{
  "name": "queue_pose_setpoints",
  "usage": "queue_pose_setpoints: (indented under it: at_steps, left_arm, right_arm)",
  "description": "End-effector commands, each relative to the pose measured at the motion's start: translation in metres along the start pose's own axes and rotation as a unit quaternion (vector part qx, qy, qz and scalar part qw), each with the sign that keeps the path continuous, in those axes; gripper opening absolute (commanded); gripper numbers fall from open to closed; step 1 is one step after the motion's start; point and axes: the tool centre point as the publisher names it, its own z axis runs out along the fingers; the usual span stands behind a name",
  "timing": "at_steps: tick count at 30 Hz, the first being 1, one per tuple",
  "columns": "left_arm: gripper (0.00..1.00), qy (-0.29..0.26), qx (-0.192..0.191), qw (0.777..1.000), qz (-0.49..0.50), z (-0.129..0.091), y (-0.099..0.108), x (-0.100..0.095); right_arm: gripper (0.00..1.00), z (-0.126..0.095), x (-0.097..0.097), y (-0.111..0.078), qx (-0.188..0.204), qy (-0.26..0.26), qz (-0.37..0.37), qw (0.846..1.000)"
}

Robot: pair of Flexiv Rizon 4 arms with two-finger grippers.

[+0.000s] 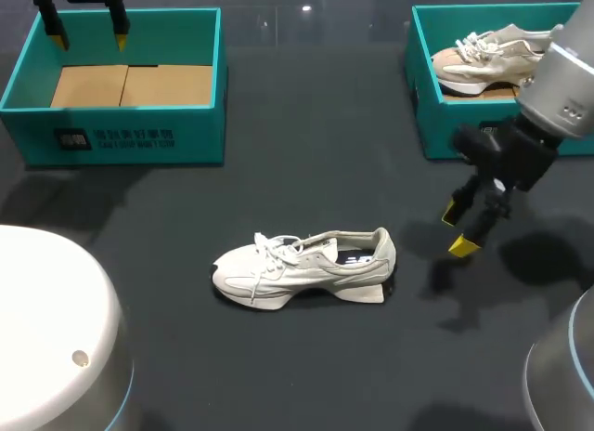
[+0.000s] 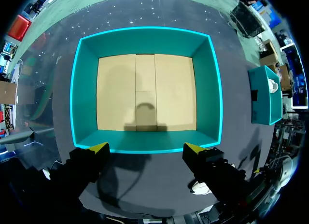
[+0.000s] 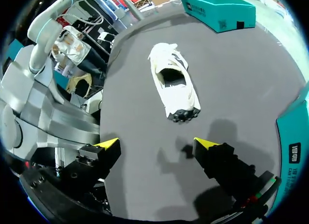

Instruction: Take the shoe out of the shoebox, open the shoe tongue, remove and reinsert the insole, then place the shoe into the shoebox

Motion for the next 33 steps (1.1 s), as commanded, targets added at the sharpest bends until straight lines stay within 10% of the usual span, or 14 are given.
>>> queue_pose_setpoints:
  at_steps: [1,9,19,33]
  left_arm:
    - [1.0,0.0,0.0,1.0,0.0,0.0,0.0,0.0]
    - [1.0,0.0,0.0,1.0,0.0,0.0,0.0,0.0]
    - [1.0,0.0,0.0,1.0,0.0,0.0,0.0,0.0]
    - [1.0,0.0,0.0,1.0,0.0,0.0,0.0,0.0]
  right_arm:
    - [1.0,0.0,0.002,-0.008,-0.128,0.028,-0.218,0.967]
    - [1.0,0.003,-0.005,-0.013,-0.12,0.013,-0.23,0.966]
    - [1.0,0.019,-0.032,-0.041,-0.228,-0.042,-0.276,0.933]
    - [1.0,0.023,-0.041,-0.045,-0.246,-0.072,-0.245,0.935]
